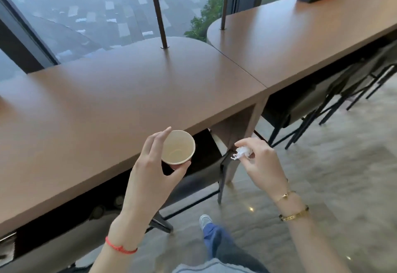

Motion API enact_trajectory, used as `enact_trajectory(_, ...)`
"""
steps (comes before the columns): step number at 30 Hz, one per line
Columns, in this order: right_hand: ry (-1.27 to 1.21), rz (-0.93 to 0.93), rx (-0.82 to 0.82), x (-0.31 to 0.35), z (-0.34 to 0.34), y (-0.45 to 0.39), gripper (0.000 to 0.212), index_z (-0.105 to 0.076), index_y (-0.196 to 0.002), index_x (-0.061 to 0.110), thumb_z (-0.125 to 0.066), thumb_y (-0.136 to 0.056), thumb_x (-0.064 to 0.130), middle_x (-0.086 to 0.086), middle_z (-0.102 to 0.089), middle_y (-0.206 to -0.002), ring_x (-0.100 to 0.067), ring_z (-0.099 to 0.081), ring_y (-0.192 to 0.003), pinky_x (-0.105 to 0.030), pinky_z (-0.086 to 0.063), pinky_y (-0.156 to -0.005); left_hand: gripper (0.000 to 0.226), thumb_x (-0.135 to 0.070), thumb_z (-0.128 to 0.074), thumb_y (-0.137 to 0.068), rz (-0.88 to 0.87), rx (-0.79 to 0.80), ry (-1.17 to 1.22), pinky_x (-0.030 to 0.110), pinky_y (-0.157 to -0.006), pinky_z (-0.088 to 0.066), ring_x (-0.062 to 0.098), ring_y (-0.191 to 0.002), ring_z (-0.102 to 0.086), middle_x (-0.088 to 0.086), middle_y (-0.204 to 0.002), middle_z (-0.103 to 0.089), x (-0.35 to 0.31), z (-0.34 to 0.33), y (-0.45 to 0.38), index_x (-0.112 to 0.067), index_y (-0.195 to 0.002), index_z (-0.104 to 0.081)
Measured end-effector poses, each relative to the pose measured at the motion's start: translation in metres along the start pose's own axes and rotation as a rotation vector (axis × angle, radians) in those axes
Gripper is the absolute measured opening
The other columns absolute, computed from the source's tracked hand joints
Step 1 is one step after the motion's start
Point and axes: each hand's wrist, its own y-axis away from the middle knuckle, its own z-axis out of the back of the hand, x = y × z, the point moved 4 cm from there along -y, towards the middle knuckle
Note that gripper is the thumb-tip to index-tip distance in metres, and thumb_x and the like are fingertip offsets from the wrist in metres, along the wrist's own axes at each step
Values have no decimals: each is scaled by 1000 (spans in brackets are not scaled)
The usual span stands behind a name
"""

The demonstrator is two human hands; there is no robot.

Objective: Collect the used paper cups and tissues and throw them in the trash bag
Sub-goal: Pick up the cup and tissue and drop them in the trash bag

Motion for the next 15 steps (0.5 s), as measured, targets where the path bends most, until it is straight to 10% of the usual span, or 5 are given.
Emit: enact_trajectory(15,83,-521,-304,-60,87,252,23,-65,-99,16,-59,-82,2,1,-61,-96,-17,-56,-92,-38,-52,-81,77,-41,-78,-75,-339,442,132,25,-80,-40,-10,-96,-37,-13,-133,-46,-102,-95,80,-27,-140,-41)
